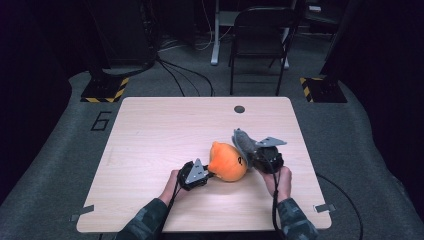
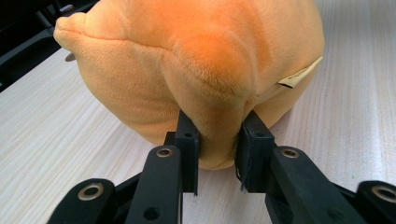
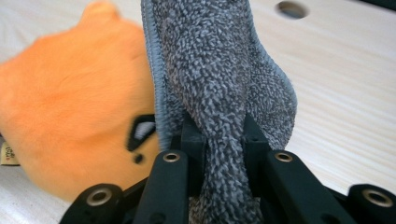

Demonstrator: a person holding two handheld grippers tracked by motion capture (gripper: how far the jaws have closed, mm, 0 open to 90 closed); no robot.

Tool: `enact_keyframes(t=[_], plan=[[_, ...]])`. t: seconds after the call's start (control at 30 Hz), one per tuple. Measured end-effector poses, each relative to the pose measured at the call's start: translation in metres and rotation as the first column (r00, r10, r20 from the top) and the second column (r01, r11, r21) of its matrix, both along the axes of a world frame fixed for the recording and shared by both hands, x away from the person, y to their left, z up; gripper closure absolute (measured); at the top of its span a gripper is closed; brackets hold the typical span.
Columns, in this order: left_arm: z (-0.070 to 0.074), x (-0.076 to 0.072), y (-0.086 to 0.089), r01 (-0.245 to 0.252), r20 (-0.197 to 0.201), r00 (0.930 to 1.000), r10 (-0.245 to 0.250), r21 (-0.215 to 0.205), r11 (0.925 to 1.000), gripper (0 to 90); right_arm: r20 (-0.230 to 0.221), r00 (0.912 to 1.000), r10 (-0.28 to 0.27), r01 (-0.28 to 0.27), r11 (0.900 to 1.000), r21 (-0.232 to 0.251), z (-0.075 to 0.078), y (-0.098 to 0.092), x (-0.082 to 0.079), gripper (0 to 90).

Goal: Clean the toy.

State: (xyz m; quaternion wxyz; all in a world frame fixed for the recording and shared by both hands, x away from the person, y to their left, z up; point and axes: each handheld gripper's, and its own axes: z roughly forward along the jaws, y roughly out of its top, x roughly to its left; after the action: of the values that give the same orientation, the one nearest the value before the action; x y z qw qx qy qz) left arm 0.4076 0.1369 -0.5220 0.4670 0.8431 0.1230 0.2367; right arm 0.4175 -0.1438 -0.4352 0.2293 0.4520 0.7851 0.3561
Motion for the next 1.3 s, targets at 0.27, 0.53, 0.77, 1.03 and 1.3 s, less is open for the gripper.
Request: enact_keyframes(t=[0.27,0.53,0.77,1.03,1.3], plan=[[-0.001,-0.001,0.002,-0.005,-0.014,0.9999,0.005,-0.019,0.9998,75.9,-0.042,0.9937,-0.104,0.104,0.995,0.002,-0.005,-0.059,-0.021,76.9],[-0.001,-0.002,0.004,0.0,0.013,0.9999,0.001,-0.051,0.9987,81.5,-0.077,0.9865,-0.144,0.144,0.99,-0.008,-0.016,-0.075,-0.019,76.7],[0.009,-0.003,0.007,0.005,-0.018,0.9998,-0.008,-0.148,0.989,82.6,-0.075,0.9857,-0.151,0.15,0.989,-0.014,-0.016,-0.076,-0.017,76.7],[0.046,-0.01,0.011,-0.023,-0.11,0.9939,-0.005,-0.25,0.968,82.3,-0.07,0.9825,-0.173,0.173,0.985,-0.001,-0.014,-0.084,-0.016,76.7],[0.07,-0.016,0.009,-0.093,-0.268,0.9633,0.016,-0.277,0.9565,82.1,-0.064,0.9839,-0.167,0.168,0.986,0.004,-0.011,-0.083,-0.016,76.7]])
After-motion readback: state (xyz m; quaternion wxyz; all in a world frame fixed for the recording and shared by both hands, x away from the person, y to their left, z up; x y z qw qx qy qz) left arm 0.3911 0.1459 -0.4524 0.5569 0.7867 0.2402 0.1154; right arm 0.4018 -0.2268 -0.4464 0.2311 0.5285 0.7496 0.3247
